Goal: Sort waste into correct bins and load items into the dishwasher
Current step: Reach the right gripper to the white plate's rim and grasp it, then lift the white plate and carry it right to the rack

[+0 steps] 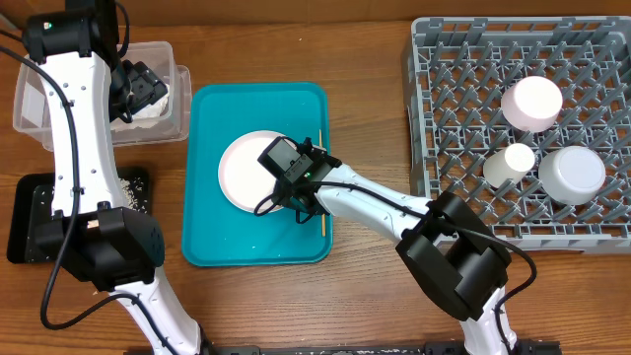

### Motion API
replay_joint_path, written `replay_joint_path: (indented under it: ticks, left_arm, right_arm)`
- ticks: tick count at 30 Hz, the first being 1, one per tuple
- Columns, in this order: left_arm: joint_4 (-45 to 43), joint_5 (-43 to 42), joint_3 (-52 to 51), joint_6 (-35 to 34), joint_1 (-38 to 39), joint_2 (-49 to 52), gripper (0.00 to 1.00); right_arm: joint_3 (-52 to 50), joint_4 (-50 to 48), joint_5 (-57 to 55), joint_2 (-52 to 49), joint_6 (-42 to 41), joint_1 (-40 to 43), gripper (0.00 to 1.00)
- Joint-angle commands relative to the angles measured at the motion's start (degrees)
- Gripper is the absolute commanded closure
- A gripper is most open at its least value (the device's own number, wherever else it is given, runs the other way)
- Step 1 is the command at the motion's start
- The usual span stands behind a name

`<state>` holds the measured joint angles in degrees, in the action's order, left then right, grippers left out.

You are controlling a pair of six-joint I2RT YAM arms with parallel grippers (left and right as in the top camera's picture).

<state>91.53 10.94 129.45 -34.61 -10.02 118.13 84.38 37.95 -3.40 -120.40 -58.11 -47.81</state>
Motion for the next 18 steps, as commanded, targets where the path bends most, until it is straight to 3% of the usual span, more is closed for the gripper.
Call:
replay_joint_path:
  ticks: [1, 18]
  left_arm:
    - [-0.1, -0.3, 0.0, -0.5, -0.1, -0.5, 0.0]
    - [-0.1, -0.3, 0.0, -0.5, -0.1, -0.5, 0.0]
  right_arm:
    - [0.2, -0.2, -1.7, -0.3, -0.7, -0.1, 0.6]
    - [0.4, 1.1, -1.7, -0.3, -0.4, 1.2, 0.78]
